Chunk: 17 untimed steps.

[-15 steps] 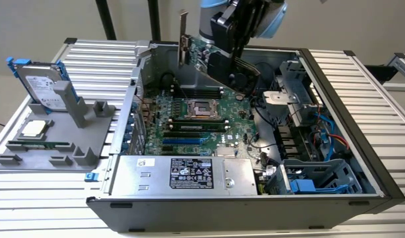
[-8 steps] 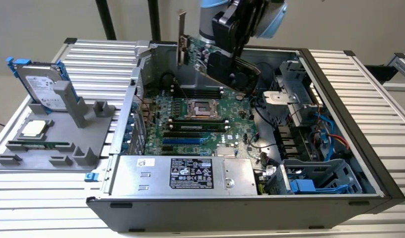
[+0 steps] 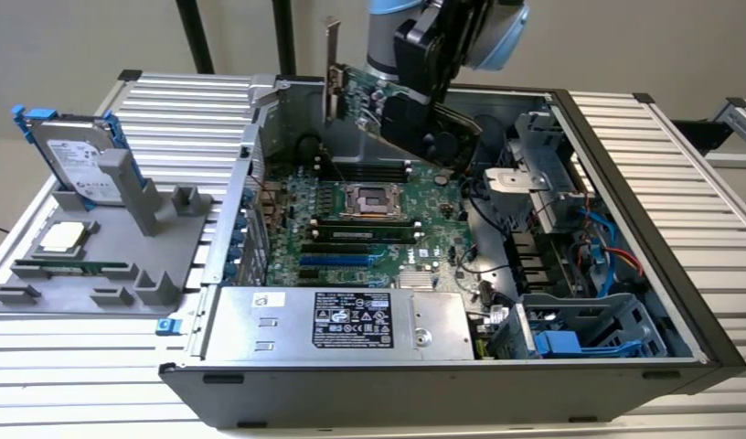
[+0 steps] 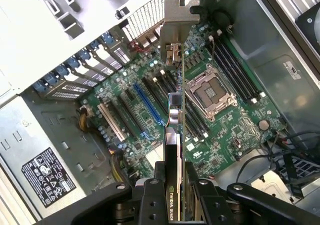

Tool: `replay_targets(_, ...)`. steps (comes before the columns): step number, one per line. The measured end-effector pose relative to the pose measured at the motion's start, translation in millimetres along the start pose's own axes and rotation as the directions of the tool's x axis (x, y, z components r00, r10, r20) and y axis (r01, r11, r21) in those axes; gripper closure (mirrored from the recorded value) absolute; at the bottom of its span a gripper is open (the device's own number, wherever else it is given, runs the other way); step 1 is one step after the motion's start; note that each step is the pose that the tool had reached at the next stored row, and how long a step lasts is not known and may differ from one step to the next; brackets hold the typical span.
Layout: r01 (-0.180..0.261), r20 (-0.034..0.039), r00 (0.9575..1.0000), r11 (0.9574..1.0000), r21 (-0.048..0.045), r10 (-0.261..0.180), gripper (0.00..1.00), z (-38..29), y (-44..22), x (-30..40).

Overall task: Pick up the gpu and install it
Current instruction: 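Insert the gpu into the slot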

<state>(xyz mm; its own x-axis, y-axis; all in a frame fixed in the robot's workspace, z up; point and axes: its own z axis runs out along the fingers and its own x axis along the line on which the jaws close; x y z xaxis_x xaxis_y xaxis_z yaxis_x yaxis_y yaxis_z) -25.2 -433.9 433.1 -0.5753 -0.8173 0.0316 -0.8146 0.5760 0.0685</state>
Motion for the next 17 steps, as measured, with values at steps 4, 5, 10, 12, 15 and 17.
replay_targets(4, 0.022, -0.0014, 0.9998, 0.9998, 0.0007, -0.022, 1.0, -0.8, 0.0, 0.0)
replay_targets(5, 0.028, -0.0017, 0.9996, 0.9996, 0.0008, -0.028, 1.0, -1.0, 0.0, 0.0)
replay_targets(10, 0.055, -0.0038, 0.9985, 0.9985, 0.0016, -0.055, 1.0, -1.9, 0.1, 0.1)
replay_targets(12, 0.066, -0.0046, 0.9978, 0.9978, 0.002, -0.066, 1.0, -2.3, 0.2, 0.1)
replay_targets(15, 0.083, -0.0057, 0.9966, 0.9966, 0.0024, -0.083, 1.0, -2.9, 0.2, 0.1)
replay_targets(17, 0.094, -0.0064, 0.9956, 0.9956, 0.0026, -0.094, 1.0, -3.3, 0.2, 0.1)
